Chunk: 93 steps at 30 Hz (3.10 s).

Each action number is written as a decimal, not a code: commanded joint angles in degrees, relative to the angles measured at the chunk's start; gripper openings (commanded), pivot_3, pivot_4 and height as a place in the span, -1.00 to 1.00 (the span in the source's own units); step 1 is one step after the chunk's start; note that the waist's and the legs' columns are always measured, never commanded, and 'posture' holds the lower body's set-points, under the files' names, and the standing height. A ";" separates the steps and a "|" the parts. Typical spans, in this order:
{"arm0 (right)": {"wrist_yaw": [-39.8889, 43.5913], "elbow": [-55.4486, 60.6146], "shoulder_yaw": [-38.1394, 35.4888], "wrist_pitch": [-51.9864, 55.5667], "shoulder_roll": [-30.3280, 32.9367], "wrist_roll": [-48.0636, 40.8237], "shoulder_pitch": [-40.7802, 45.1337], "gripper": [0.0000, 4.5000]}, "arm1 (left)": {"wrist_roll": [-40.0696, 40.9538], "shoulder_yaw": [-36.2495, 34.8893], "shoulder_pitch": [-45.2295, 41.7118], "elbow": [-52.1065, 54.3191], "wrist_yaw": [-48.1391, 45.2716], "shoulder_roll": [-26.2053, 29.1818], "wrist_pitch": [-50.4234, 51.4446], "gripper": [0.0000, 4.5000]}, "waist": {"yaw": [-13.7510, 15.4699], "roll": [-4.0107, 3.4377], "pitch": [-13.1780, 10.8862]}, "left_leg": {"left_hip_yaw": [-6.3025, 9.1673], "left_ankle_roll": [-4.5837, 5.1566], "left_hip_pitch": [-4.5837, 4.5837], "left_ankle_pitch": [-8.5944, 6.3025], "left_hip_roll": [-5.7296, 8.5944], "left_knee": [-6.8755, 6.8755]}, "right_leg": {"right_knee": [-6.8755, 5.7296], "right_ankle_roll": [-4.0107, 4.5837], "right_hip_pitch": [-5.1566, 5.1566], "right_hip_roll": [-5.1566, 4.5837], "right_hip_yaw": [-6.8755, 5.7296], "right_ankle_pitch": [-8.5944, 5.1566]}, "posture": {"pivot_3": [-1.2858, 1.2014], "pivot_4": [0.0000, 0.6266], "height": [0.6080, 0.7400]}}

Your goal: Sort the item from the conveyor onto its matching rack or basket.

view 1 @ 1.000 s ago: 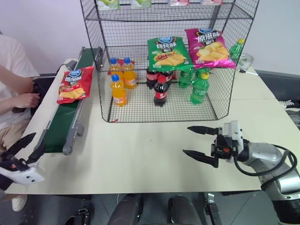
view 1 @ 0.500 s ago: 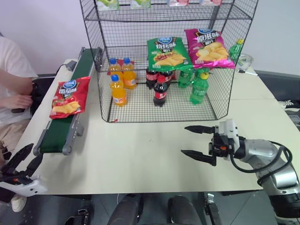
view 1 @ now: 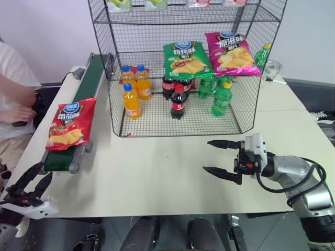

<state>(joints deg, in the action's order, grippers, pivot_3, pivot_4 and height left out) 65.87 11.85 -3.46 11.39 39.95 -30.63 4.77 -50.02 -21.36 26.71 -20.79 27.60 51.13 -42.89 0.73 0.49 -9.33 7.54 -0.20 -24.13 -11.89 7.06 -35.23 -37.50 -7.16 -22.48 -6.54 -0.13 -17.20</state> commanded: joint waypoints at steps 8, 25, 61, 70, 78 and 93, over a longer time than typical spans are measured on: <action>0.76 -0.03 -1.18 -1.57 -0.08 -0.05 0.64 1.00 | 1.64 3.27 -1.11 -1.77 4.04 2.10 1.38 0.32 | 0.01 0.01 0.01 | 0.00 0.00 0.02 0.00 0.00 0.00 | -0.01 0.00 0.01 0.00 0.00 0.00 | 0.03 -0.52 1.00; 0.40 -0.96 -1.12 -2.50 -0.33 0.45 0.63 1.00 | 2.56 7.51 -5.15 -3.29 6.15 3.46 2.67 0.32 | 0.00 0.01 0.01 | -0.01 0.01 0.08 0.01 0.00 0.00 | -0.08 -0.01 0.02 0.02 0.00 0.00 | 0.03 -0.52 1.00; -8.49 -1.92 -9.32 -6.91 -7.44 -2.75 4.48 1.00 | 17.17 -3.41 -9.92 31.02 -14.30 0.27 7.23 -0.99 | -0.01 0.03 0.04 | -0.03 0.13 0.12 0.10 0.00 0.00 | -0.16 0.01 0.04 0.01 0.04 0.00 | 0.03 -0.52 1.00; -15.48 3.14 -8.16 -7.87 -11.70 -1.34 4.45 1.00 | 11.16 9.51 -32.10 31.99 -20.02 -6.81 14.04 -0.99 | -0.03 0.01 0.06 | -0.02 0.09 0.14 0.14 0.03 -0.05 | -0.26 0.01 0.08 0.03 0.01 0.02 | 0.03 -0.52 1.00; -17.79 4.50 -6.56 -8.02 -12.55 0.03 3.73 1.00 | 0.80 22.84 -55.06 16.63 -14.75 -15.74 20.00 -0.99 | 0.15 0.02 0.06 | -0.03 -0.05 0.12 0.24 0.04 -0.06 | -0.51 0.00 0.15 0.19 0.05 0.01 | 0.03 -0.52 1.00; -18.89 5.06 -4.88 -7.67 -12.36 1.16 3.60 1.00 | -5.13 37.55 -85.67 -30.63 8.81 -19.70 21.85 -0.99 | 0.04 0.16 -0.01 | 0.02 -0.08 -0.05 0.28 0.09 -0.25 | -0.60 -0.04 0.05 0.25 0.04 0.01 | 0.03 -0.52 1.00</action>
<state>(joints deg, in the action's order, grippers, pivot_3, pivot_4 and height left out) 47.39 14.22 -7.92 4.51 27.60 -29.44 7.96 -55.03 15.12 -56.03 -48.41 33.32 31.74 -21.48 0.76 0.64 -9.34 7.55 -0.27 -24.22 -11.62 7.16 -35.52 -38.09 -7.21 -22.46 -6.29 -0.09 -17.18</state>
